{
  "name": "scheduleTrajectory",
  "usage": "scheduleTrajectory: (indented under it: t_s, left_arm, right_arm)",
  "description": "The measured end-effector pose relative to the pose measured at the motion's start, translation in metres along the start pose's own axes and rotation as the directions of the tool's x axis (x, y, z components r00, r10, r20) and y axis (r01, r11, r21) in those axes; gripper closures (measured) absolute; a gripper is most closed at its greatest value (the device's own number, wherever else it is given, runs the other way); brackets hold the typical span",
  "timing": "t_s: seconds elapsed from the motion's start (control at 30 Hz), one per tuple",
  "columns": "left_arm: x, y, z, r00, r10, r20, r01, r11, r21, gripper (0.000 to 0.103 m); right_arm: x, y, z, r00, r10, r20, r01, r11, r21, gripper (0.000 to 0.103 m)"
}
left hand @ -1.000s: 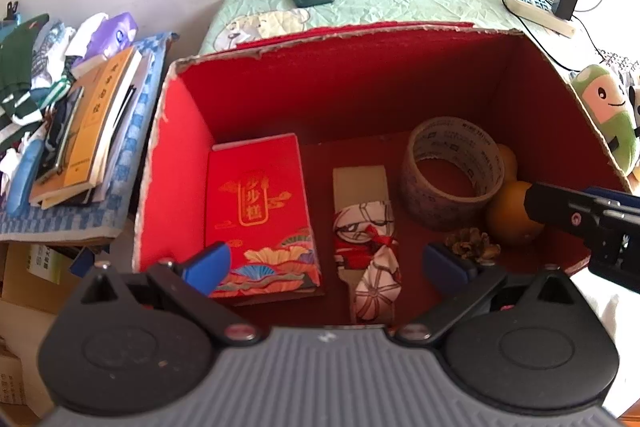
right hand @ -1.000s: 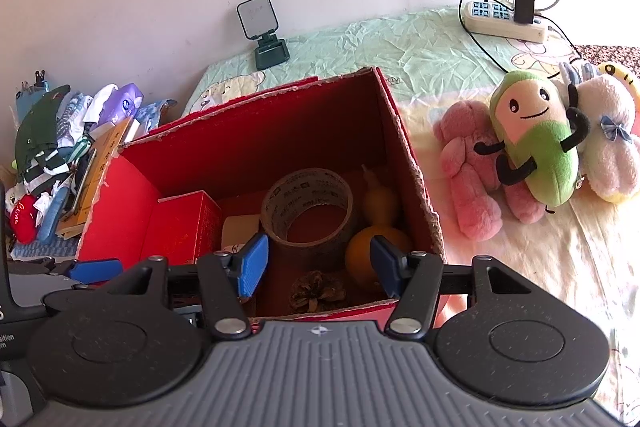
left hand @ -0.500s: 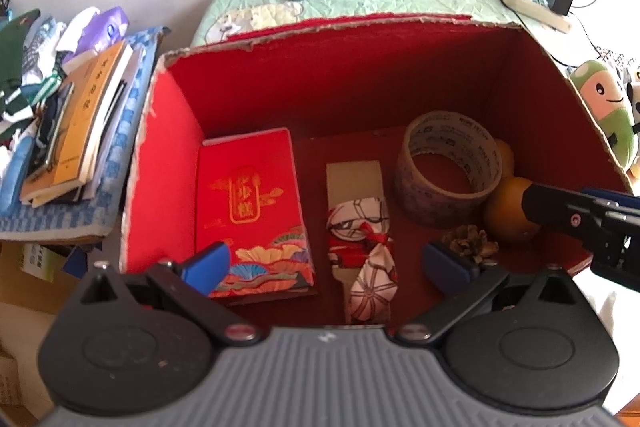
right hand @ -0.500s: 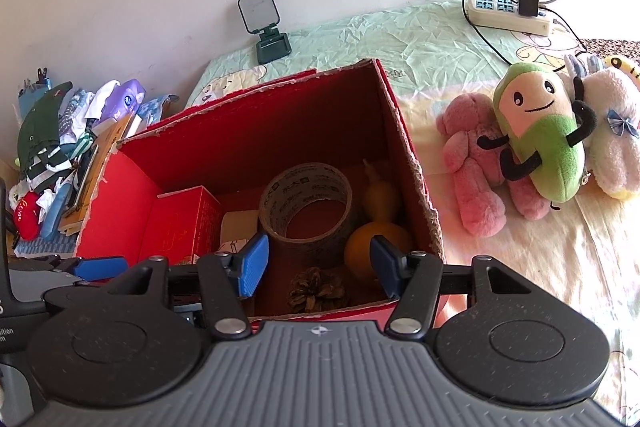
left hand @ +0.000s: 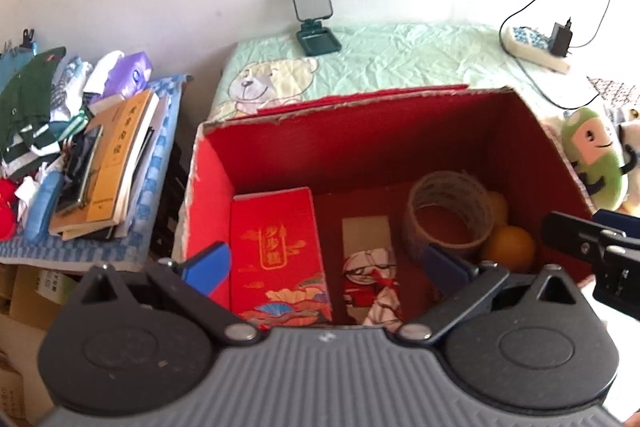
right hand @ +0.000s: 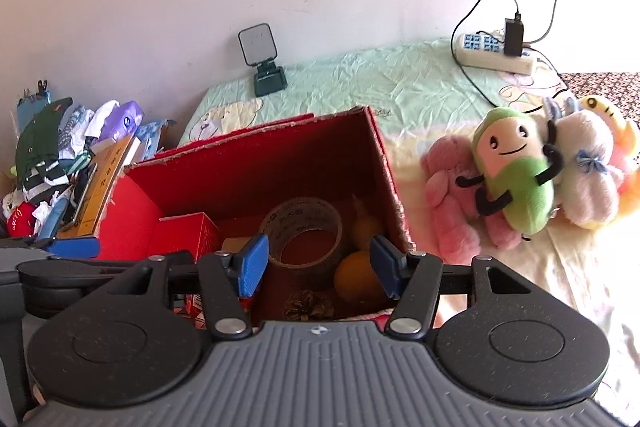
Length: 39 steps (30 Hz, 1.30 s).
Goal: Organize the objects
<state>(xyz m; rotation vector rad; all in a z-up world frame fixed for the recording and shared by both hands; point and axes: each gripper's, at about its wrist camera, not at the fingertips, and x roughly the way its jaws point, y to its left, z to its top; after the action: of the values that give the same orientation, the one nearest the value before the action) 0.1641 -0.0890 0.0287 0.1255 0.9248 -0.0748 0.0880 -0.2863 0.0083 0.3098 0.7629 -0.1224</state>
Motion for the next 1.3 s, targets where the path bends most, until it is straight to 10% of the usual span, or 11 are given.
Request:
scheduleTrajectory:
  t_s: [0.7,1.3]
  left_arm:
    - [-0.036,-0.04,-0.066,0.988,0.101,-0.118,-0.12,0.978,-0.172,0.001]
    - [-0.027,-0.074,-0.102,0.952,0.17,-0.255,-0.21,0.967,-0.141,0.001]
  right_arm:
    - [-0.03,-0.046,-0.031,0.984,0.122,-0.132,-0.137,0.984,-0.115,0.044]
    - [-0.015,-0.063,-0.06,0.941,0.139,-0.309,-0.178,0.979,-0.102,0.043]
